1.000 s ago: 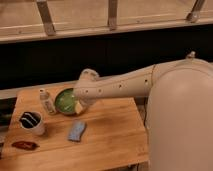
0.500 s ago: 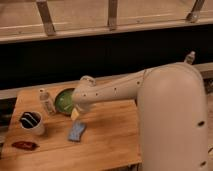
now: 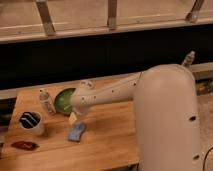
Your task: Place the white sponge in the ceramic bowl
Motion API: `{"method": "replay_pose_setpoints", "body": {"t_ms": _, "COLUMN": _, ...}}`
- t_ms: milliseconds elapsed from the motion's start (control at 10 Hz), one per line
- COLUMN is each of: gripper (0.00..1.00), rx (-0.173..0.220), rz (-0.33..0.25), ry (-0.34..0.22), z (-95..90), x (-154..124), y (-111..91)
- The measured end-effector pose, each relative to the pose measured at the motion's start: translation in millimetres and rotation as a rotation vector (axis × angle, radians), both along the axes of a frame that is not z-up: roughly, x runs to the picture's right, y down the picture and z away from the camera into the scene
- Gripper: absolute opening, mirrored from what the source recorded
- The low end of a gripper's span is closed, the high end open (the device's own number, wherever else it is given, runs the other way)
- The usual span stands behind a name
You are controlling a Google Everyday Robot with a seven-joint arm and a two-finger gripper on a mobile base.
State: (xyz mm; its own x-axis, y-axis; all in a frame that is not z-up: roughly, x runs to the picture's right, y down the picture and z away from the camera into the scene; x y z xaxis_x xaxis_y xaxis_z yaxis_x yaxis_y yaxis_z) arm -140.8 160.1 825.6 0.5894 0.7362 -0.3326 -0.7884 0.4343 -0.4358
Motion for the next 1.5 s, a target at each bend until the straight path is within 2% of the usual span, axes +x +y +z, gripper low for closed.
{"method": "replay_pose_setpoints", "body": {"t_ms": 700, "gripper": 0.80, "rx": -0.077, "rz": 0.031, "ry": -0.048, "z": 13.8, "x": -4.0, "y": 19.7}}
{"method": "replay_pose_setpoints", "body": {"t_ms": 1000, "gripper": 0.80, "rx": -0.101, "rz": 0.034, "ry": -0.075, "z": 15.7, "x": -16.0, "y": 34.0}}
{"method": "replay_pose_setpoints", "body": {"t_ms": 1500, "gripper": 0.80, "rx": -0.129, "rz": 0.062, "ry": -0.063, "z": 15.7, "x": -16.3, "y": 56.0}}
